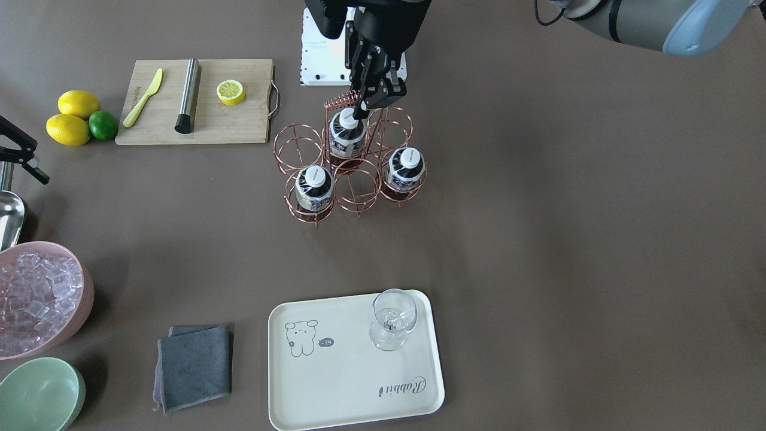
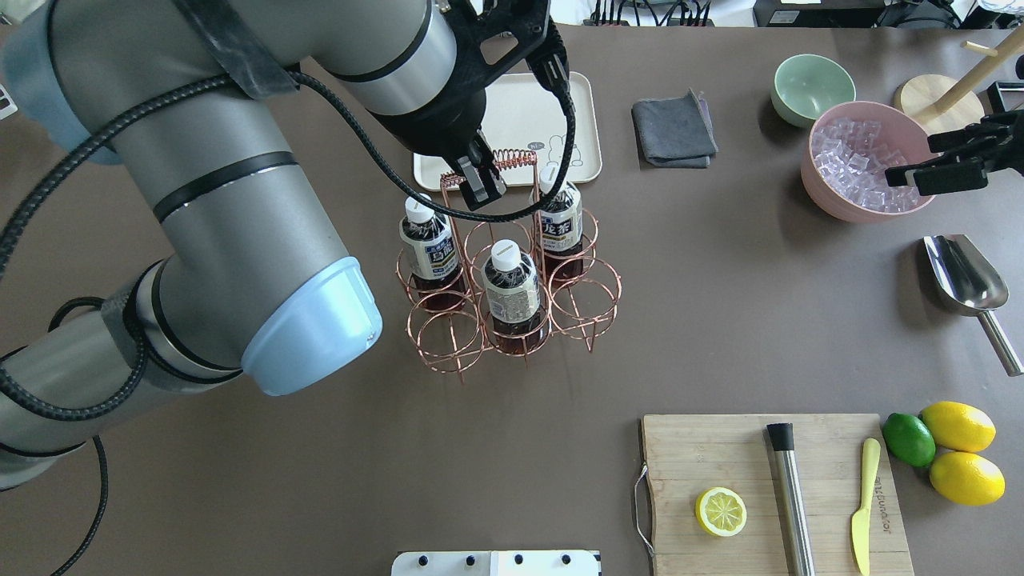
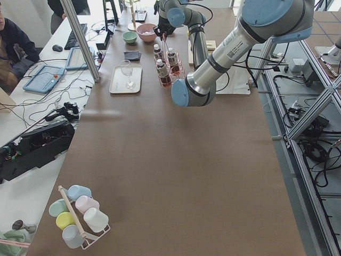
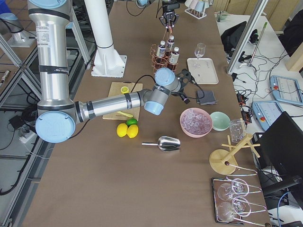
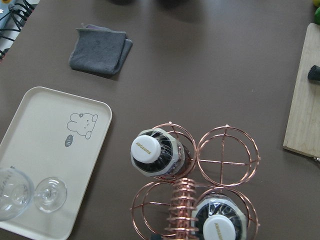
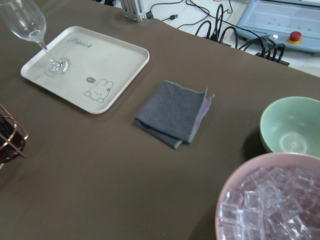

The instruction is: Take tea from basket to plate

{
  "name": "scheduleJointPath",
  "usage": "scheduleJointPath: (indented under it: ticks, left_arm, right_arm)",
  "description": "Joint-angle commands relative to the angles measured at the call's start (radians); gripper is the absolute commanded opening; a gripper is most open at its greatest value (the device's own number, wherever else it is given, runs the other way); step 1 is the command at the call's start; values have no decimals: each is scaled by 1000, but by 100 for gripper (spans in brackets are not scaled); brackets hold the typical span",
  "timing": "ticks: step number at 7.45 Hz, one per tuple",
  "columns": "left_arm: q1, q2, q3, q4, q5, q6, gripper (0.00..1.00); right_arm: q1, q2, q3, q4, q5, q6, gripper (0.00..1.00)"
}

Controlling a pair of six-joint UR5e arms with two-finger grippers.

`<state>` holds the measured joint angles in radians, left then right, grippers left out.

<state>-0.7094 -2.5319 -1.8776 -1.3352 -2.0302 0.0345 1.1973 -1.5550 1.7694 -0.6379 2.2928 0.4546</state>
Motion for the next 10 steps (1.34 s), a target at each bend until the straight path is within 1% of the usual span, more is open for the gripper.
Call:
scheduleJointPath:
  ticks: [1, 2, 3, 4, 6, 7, 10]
  left_arm:
    - [57, -4, 3, -15, 77, 73, 0]
    - [59, 1, 3, -15, 77, 106, 0]
    - [60, 8, 5, -15, 77, 110, 0]
    - [68, 18, 5, -15, 79, 111, 0]
    - [79, 21, 5, -15, 79, 117, 0]
    - [96, 21, 5, -15, 100, 116, 0]
    - [110, 25, 3, -15, 102, 107, 0]
  right_arm:
    - [-146, 59, 5, 162, -186, 182, 100]
    - [-186, 87, 7, 190, -252, 183, 100]
    - [-208, 114, 8, 213, -284, 184, 100]
    - [-240, 131, 28, 214, -341, 185, 100]
    - [-327, 174, 33, 214, -451, 184, 100]
    - [-378, 187, 33, 213, -511, 184, 100]
    - [-424, 197, 48, 204, -501, 208, 100]
